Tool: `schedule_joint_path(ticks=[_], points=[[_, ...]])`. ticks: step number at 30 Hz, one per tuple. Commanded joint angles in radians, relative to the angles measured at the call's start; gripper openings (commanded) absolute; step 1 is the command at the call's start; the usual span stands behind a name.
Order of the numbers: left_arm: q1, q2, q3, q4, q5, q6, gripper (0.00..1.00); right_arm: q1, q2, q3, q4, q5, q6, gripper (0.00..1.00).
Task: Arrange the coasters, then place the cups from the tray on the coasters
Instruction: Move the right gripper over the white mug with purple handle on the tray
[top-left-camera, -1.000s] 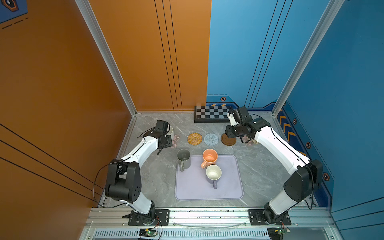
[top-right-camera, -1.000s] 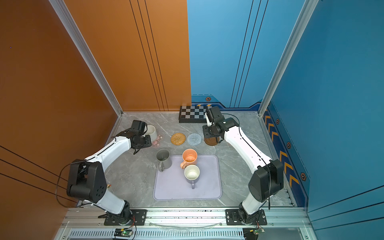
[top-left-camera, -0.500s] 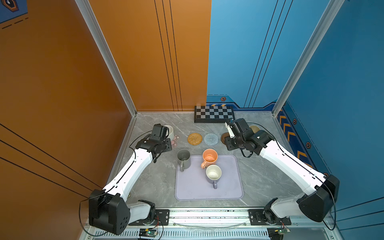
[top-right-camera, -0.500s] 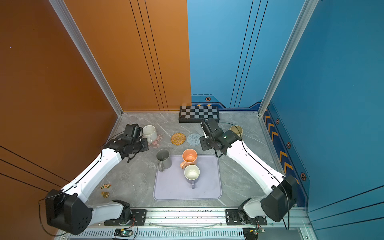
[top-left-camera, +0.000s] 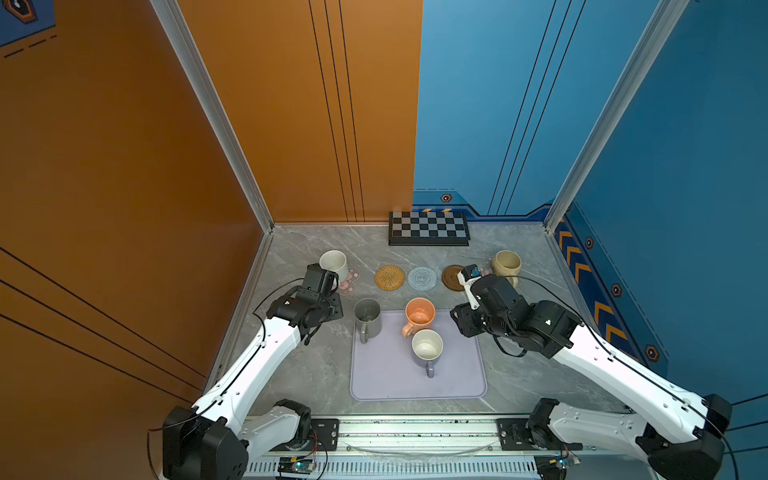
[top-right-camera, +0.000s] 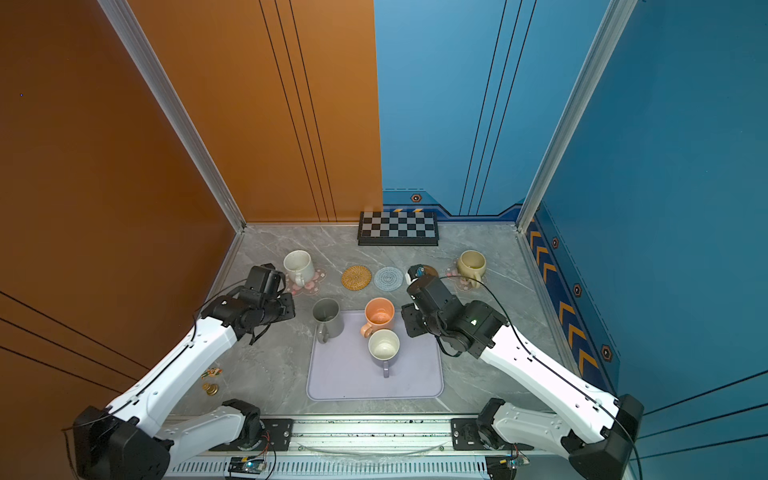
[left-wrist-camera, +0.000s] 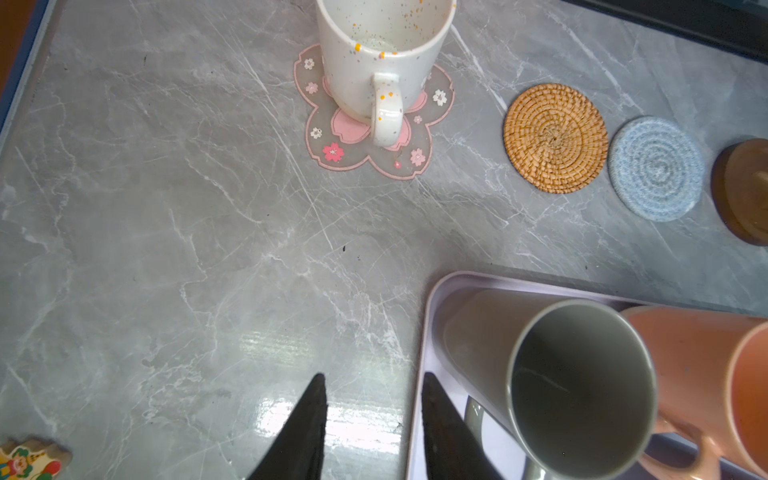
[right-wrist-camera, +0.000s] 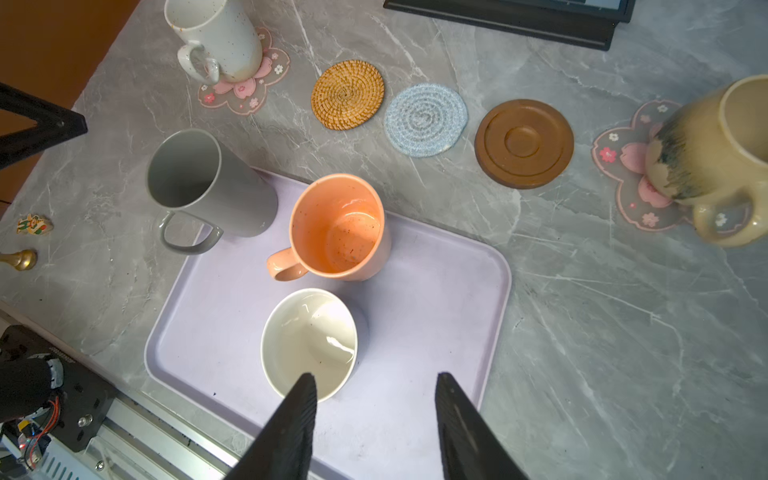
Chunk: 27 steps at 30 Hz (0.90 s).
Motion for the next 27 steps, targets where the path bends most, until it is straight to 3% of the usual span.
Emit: schedule_joint_path(ticks=[1,7,14,27], points=[[-0.019,-0.055,-0.003,-0.017,-0.03,-0.03,0.39,0.038,-0.027,-0.05,-0.024,-0.002,0.096,0.49],[-0.029,-0.086,-0.012,-0.027,-0.02,-0.034,0.39,0.211,-0.047,-0.128,-0.021,0.061,0.203,0.49],[-0.031,-0.089,0.013,-0.049,-0.02,-0.021,0.4,0.336,-0.017,-0.188,-0.019,0.109,0.335,0.49],[-0.034,-0.091,0.007,-0.048,-0.018,-0.005,0.4,0.488,0.251,-0.146,0.03,0.095,0.401,0.49]])
